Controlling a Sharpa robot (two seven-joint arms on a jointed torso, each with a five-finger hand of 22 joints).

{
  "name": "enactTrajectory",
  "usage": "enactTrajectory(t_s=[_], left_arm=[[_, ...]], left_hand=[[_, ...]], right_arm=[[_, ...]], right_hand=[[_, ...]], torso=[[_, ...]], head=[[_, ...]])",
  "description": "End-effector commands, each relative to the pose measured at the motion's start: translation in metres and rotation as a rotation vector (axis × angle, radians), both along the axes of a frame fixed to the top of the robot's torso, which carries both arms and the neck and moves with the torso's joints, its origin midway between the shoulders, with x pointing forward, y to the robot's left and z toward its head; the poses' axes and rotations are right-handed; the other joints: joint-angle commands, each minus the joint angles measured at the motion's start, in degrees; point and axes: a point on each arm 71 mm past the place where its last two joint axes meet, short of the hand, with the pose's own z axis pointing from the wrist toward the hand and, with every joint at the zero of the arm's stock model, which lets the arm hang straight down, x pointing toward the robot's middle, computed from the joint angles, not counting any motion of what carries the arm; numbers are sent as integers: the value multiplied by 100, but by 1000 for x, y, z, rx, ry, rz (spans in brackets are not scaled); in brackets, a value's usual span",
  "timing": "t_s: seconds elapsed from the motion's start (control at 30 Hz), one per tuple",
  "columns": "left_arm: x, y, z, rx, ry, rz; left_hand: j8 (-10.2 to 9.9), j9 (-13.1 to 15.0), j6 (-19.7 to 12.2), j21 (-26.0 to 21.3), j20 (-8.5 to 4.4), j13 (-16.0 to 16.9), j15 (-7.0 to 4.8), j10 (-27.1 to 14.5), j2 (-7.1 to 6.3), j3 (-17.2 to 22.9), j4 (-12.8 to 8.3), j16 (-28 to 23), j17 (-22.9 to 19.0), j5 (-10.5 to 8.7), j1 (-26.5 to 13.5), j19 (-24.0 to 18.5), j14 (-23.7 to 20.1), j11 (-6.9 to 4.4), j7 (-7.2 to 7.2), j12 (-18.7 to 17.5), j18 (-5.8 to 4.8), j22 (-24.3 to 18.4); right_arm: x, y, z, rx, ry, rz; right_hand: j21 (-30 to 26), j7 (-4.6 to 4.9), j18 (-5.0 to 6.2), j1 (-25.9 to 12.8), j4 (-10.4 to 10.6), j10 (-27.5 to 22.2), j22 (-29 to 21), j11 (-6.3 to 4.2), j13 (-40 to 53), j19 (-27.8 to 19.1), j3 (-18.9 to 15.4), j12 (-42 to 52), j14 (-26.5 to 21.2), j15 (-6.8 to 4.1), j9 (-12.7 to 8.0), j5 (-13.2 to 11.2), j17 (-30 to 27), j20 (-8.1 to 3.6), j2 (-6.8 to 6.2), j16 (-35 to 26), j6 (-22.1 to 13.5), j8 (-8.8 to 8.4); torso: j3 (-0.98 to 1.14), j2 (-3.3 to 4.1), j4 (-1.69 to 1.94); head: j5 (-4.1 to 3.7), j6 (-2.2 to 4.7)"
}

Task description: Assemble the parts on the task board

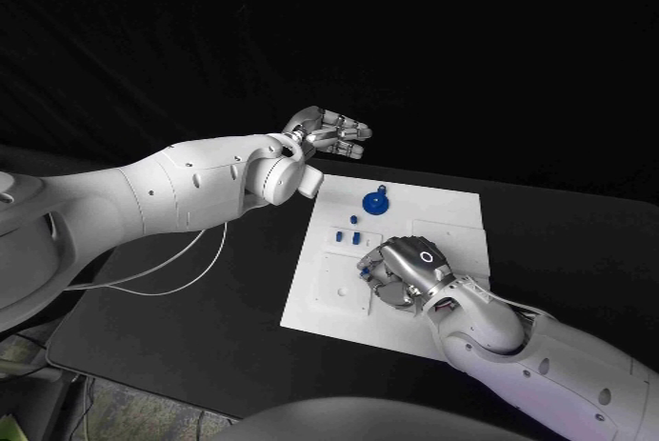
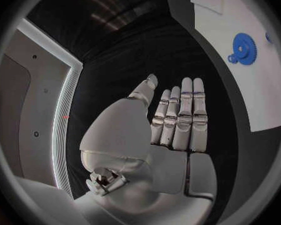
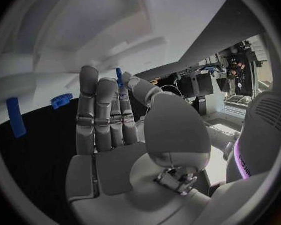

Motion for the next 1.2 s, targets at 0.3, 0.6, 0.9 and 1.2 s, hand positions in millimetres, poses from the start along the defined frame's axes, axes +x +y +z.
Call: enactTrajectory(t_s=[0.3, 0.6, 0.9, 1.2], left_arm=[[0, -2, 1, -2, -7, -12], [1, -2, 1, -1, -8, -10], [1, -2, 1, -1, -9, -11], [1, -2, 1, 2, -8, -10]], left_hand=[[-7, 3, -33, 33, 22, 8, 16, -37, 46, -15, 34, -13, 6, -26, -4, 7, -5, 9, -8, -5, -61, -7], [-7, 3, -33, 33, 22, 8, 16, -37, 46, -14, 34, -13, 6, -26, -4, 7, -5, 9, -8, -5, -61, -8], [-7, 3, -32, 38, 22, 8, 17, -38, 45, -11, 33, -13, 5, -24, 4, 6, -11, 9, -8, -5, -60, -25], [-7, 3, -32, 38, 22, 8, 17, -38, 45, -11, 33, -13, 5, -24, 4, 6, -11, 9, -8, -5, -60, -25]], right_arm=[[-3, 1, -6, -31, 27, 14], [-4, 1, -6, -28, 30, 14], [-5, 1, -6, -21, 32, 17], [-5, 1, -6, -20, 38, 21]], right_hand=[[-25, -11, 61, 55, 16, 48, -8, -1, 3, 191, 12, 20, 9, -28, 10, -1, -9, -41, -12, 34, 47, 20], [-25, -12, 60, 54, 15, 47, -8, -1, 3, 193, 3, 20, 10, -28, 11, 7, -11, -42, -8, 37, 48, 20], [-26, -12, 60, 49, 13, 48, -8, -1, 3, 193, -1, 19, 7, -28, 11, 20, -12, -42, -6, 39, 48, 20], [-27, -12, 60, 46, 12, 49, -10, -2, 3, 194, -6, 20, 7, -28, 12, 30, -15, -42, -3, 41, 49, 21]], torso=[[5, -7, -8], [6, -3, -5], [4, -2, -1], [0, -1, -1]], head=[[32, -21], [35, -36], [34, -41], [43, -47]])
